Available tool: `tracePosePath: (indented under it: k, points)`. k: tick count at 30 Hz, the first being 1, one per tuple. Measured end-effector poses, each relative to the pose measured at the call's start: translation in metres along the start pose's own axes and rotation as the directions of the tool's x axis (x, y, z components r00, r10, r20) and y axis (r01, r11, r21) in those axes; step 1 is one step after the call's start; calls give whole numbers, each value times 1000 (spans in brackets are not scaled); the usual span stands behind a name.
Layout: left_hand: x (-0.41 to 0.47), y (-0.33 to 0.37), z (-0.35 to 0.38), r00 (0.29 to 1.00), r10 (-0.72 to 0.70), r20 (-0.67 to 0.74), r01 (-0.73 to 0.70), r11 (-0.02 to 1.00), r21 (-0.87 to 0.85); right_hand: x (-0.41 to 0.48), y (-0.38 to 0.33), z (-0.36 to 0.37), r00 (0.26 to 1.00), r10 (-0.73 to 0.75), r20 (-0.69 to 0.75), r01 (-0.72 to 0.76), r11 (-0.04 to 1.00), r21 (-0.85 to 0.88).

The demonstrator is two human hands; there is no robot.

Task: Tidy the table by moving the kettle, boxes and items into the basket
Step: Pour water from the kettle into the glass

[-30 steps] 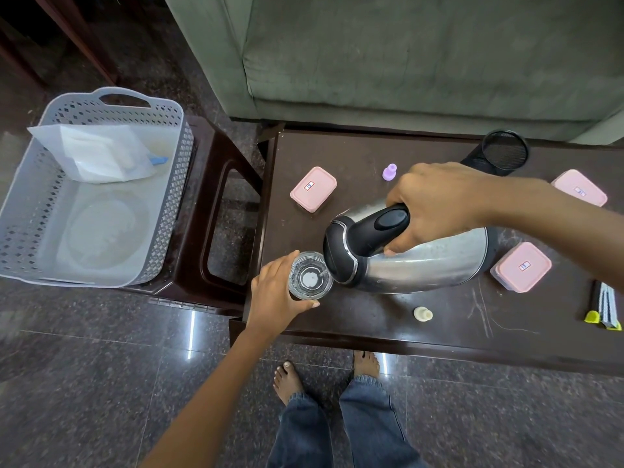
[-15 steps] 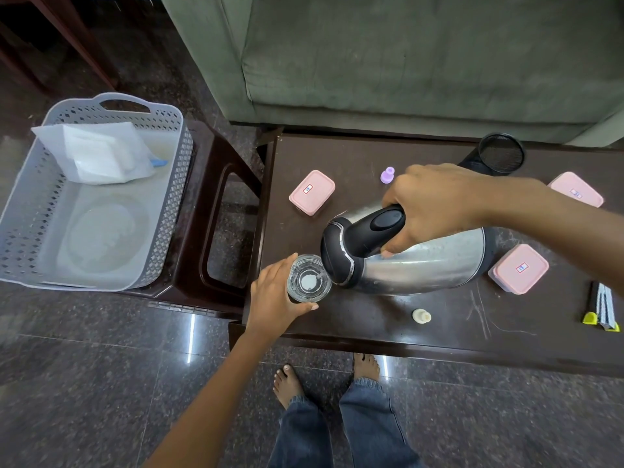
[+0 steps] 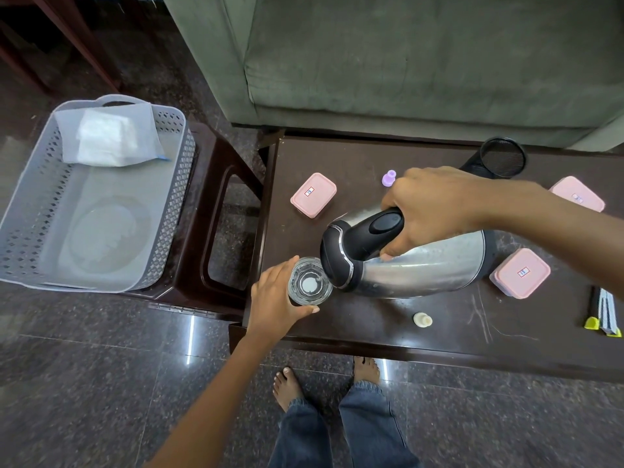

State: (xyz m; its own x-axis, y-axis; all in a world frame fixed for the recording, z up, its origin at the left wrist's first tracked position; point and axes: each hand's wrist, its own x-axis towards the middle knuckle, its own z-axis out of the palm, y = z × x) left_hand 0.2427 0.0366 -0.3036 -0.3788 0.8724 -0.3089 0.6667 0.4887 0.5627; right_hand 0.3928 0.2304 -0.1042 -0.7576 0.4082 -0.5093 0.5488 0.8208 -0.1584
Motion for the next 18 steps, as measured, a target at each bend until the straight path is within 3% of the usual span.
tracePosePath:
  k: [18]
  points:
    - [0,0,0,1000,1,10,-1,1000,21,4,-7,-5,999,-14,37,14,1000,-7]
